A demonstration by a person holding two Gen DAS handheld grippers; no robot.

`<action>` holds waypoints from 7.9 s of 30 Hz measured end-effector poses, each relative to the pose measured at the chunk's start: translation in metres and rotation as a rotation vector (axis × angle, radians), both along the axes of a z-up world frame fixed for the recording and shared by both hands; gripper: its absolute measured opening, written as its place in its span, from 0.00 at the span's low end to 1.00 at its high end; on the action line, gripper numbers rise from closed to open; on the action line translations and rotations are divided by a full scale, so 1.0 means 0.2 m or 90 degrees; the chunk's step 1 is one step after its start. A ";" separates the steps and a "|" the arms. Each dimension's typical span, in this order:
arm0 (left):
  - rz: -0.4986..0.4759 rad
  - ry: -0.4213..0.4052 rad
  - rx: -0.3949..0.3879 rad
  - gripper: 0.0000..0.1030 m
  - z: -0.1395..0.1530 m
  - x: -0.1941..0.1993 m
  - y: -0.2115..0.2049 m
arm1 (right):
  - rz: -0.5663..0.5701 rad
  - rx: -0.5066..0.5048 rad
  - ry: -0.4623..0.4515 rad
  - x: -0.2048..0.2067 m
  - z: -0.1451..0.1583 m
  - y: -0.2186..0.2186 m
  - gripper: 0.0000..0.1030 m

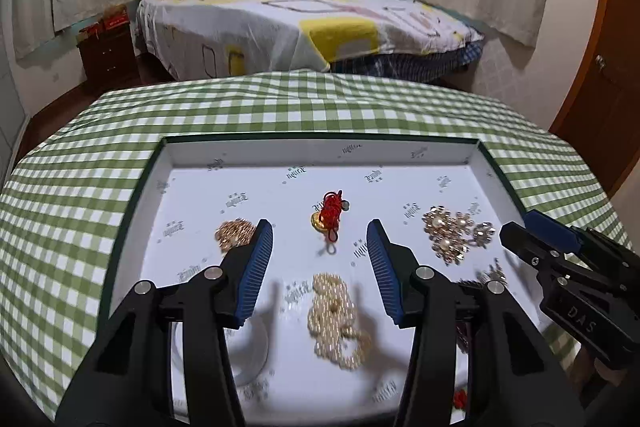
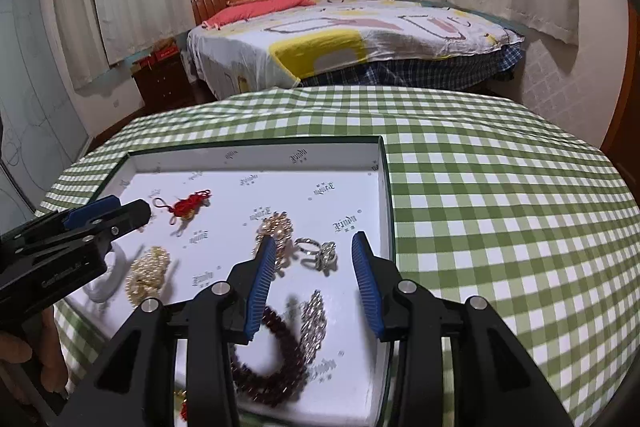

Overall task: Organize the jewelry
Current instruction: 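Withdraw and grasp the black cord pendant with the left tool, then grasp the red tassel with gold charm using the right tool, then carry the black pendant and red tassel into the box, opening both tools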

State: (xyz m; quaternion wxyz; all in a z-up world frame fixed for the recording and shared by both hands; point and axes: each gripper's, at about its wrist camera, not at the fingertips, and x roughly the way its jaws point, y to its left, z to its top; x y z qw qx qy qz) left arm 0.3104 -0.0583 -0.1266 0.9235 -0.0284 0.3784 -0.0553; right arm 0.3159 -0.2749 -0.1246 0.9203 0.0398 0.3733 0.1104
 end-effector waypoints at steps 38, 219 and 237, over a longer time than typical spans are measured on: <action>-0.041 0.022 0.024 0.44 -0.20 -0.74 -0.06 | 0.025 0.000 -0.006 -0.64 -0.09 0.02 0.39; 0.032 0.029 0.029 0.17 -0.14 0.16 0.09 | 0.075 -0.004 0.010 0.16 -0.07 0.35 0.09; 0.042 0.024 0.042 0.44 -0.12 0.13 0.09 | 0.066 -0.001 0.006 0.14 -0.06 0.33 0.41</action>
